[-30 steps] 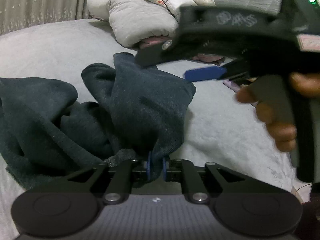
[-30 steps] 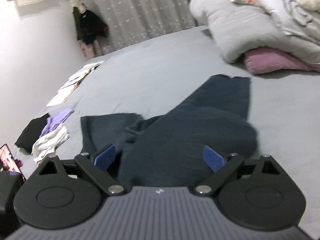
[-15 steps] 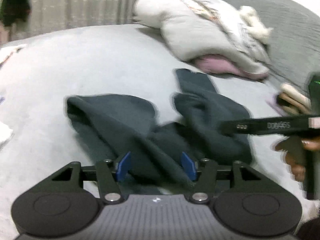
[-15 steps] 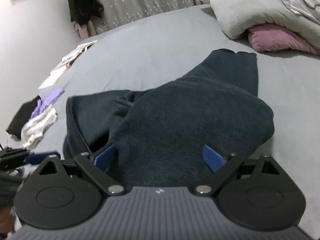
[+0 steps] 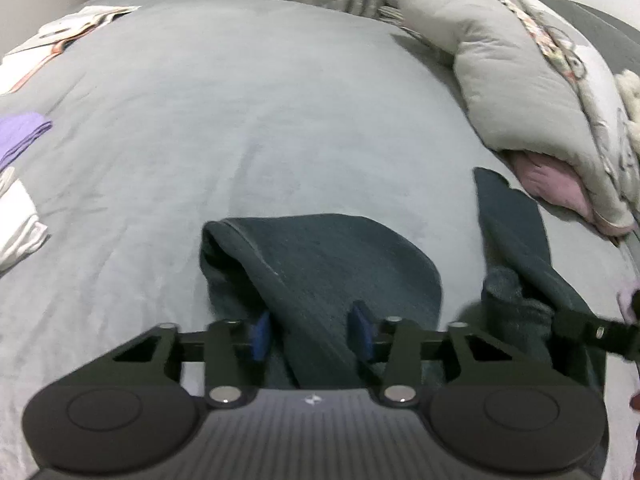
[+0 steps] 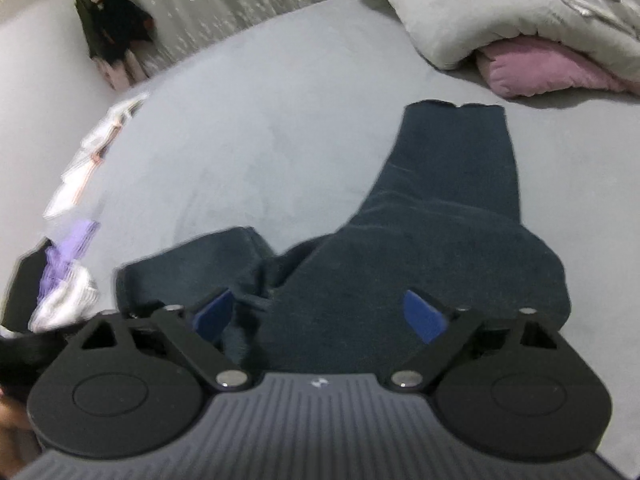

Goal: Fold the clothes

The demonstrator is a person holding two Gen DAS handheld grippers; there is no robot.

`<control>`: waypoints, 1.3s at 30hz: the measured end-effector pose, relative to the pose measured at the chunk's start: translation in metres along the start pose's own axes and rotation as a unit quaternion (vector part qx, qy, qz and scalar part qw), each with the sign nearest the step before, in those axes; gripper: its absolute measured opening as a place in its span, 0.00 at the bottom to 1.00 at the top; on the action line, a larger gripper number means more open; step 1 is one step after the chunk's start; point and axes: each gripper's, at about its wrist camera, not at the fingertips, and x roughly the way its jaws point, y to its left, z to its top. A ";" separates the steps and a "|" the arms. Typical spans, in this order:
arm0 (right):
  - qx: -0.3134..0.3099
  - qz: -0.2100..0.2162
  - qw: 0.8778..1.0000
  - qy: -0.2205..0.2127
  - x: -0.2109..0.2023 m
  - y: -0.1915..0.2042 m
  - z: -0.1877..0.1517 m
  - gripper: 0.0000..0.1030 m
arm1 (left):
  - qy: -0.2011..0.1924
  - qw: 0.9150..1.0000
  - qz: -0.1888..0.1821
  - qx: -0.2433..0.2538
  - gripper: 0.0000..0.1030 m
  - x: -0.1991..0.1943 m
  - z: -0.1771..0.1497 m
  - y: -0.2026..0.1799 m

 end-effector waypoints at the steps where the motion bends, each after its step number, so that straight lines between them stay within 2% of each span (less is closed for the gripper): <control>1: 0.007 -0.003 1.000 -0.004 0.001 -0.003 -0.002 0.66 | -0.001 1.000 0.002 -0.007 0.23 0.001 -0.001 0.002; 2: 0.012 -0.005 1.000 -0.008 0.001 -0.006 -0.003 0.65 | -0.004 1.000 0.007 -0.012 0.14 0.002 -0.002 0.002; 3: 0.020 -0.003 1.000 -0.013 0.000 -0.009 -0.005 0.62 | -0.010 1.000 0.014 -0.016 0.12 0.001 -0.004 0.002; 5: 0.024 0.000 1.000 -0.018 -0.003 -0.014 -0.007 0.46 | -0.031 0.999 0.029 -0.021 0.06 -0.005 -0.007 0.001; 7: 0.009 -0.001 1.000 -0.018 -0.006 -0.014 -0.011 0.18 | -0.053 0.997 0.046 -0.027 0.05 -0.016 -0.009 0.001; 8: 0.000 -0.002 1.000 -0.018 -0.008 -0.014 -0.012 0.16 | -0.065 0.996 0.055 -0.031 0.05 -0.023 -0.009 0.001; 9: -0.002 -0.005 1.000 -0.022 -0.012 -0.013 -0.013 0.05 | -0.083 0.994 0.068 -0.035 0.05 -0.034 -0.008 0.002; 12: -0.013 -0.027 0.997 -0.068 -0.042 -0.015 -0.014 0.05 | -0.123 0.988 0.093 -0.029 0.05 -0.074 -0.003 0.006; 16: -0.026 -0.056 0.993 -0.100 -0.085 -0.024 -0.015 0.05 | -0.129 0.986 0.101 -0.018 0.05 -0.111 -0.006 0.009; 20: -0.019 -0.062 0.992 -0.106 -0.112 -0.039 -0.027 0.05 | -0.107 0.990 0.092 -0.007 0.05 -0.135 -0.032 0.009; 29: -0.014 -0.079 0.991 -0.107 -0.159 -0.075 -0.090 0.04 | -0.063 0.996 0.055 0.026 0.05 -0.174 -0.117 -0.001; 34: -0.017 -0.087 0.992 -0.092 -0.171 -0.091 -0.125 0.04 | -0.035 0.997 0.044 0.052 0.05 -0.175 -0.161 -0.012; 39: -0.017 -0.089 0.994 -0.063 -0.168 -0.102 -0.158 0.04 | 0.001 0.997 0.042 0.069 0.05 -0.158 -0.200 -0.014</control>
